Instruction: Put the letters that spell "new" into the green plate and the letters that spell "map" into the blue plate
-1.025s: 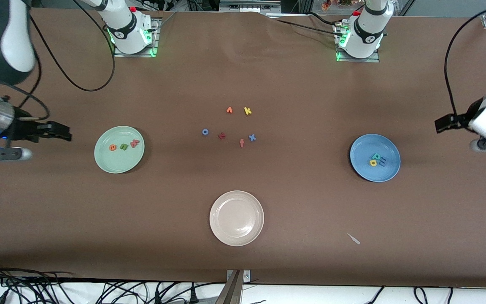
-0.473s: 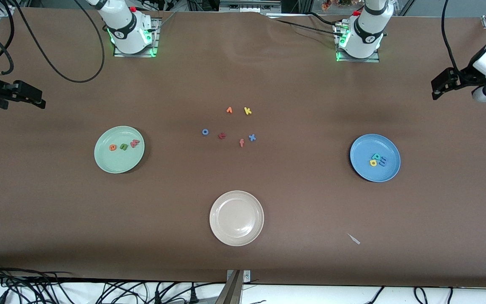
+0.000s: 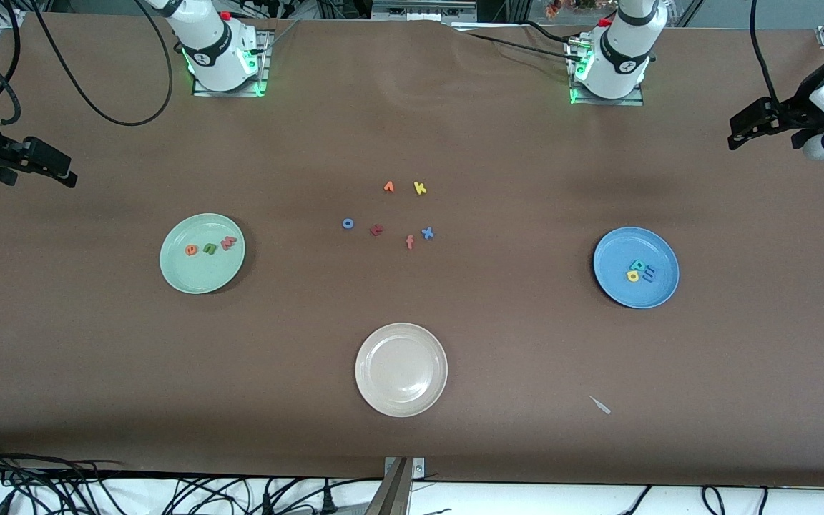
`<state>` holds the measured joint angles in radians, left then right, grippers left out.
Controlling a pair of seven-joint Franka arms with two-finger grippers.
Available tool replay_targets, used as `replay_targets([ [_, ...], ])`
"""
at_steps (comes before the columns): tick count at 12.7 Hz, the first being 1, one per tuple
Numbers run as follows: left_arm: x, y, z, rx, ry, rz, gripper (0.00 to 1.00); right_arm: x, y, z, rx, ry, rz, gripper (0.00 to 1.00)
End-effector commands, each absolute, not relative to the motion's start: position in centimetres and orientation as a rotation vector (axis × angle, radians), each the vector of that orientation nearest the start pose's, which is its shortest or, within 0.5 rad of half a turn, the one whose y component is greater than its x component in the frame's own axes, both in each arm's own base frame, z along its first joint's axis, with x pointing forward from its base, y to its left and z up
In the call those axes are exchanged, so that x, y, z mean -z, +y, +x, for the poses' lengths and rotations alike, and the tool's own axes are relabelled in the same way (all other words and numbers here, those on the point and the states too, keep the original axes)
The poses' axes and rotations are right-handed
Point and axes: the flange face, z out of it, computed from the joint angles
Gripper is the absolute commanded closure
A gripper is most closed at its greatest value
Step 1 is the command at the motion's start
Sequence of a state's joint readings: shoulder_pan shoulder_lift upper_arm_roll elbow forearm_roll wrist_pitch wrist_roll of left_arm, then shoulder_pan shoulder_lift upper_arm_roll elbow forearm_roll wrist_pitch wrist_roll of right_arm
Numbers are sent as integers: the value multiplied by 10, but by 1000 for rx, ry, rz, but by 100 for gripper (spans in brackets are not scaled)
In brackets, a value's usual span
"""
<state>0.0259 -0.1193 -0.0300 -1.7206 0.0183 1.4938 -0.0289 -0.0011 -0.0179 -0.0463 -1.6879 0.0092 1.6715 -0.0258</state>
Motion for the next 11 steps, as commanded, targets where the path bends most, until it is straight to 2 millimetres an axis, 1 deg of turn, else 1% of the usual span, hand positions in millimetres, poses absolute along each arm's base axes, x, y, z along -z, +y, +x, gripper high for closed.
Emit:
replay_targets([
  [1,-613,-1,509,-157,-39,-3150,0,-592,-25,550,7,0,-3140,0],
  [4,-613,3,510,-145,-48,-3151,0,-589,-24,545,-52,27,-3133,0],
  [7,-613,3,512,-136,-49,-3150,0,-592,-24,544,-36,20,-3133,0],
  [11,-608,2,515,-140,-37,-3153,0,-591,-24,546,-33,22,-3134,0],
])
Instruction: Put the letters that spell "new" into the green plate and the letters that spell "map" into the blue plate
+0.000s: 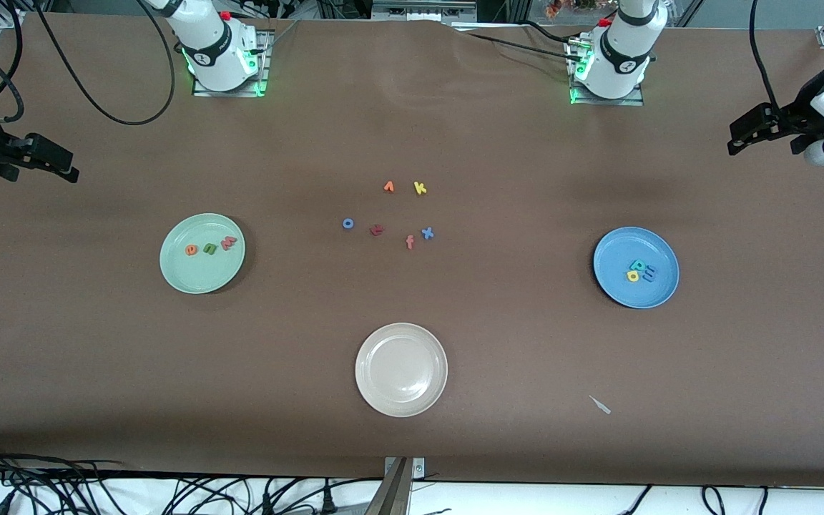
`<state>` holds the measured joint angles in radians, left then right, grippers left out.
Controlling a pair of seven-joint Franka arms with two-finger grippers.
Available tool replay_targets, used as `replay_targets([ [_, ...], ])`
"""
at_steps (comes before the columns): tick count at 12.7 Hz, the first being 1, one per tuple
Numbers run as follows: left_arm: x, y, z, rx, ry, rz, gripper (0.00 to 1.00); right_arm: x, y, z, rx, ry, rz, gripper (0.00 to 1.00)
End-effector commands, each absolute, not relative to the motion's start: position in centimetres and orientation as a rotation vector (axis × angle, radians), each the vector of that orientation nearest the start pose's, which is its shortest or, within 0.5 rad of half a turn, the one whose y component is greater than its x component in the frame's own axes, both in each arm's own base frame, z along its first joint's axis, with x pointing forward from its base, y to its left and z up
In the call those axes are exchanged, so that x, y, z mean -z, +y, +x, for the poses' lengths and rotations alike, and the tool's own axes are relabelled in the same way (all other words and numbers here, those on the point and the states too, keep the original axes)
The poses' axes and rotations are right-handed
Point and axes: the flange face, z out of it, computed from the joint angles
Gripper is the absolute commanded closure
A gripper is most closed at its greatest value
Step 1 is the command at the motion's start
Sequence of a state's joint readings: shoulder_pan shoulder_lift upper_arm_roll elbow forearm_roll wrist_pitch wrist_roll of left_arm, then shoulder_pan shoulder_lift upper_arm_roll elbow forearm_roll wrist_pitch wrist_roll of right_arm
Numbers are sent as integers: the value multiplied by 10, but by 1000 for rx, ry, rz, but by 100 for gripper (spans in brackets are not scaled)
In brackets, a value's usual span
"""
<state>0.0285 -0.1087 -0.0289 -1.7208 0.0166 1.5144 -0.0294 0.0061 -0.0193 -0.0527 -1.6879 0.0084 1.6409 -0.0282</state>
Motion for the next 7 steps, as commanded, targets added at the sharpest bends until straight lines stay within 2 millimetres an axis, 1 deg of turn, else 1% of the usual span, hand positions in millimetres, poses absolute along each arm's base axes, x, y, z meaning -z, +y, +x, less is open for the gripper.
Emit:
replay_targets([
  [1,-608,3,515,-140,-34,-3154,0,-591,-24,546,-36,22,-3134,0],
  [7,-607,8,516,-135,-44,-3155,0,-591,-22,546,-31,15,-3135,0],
])
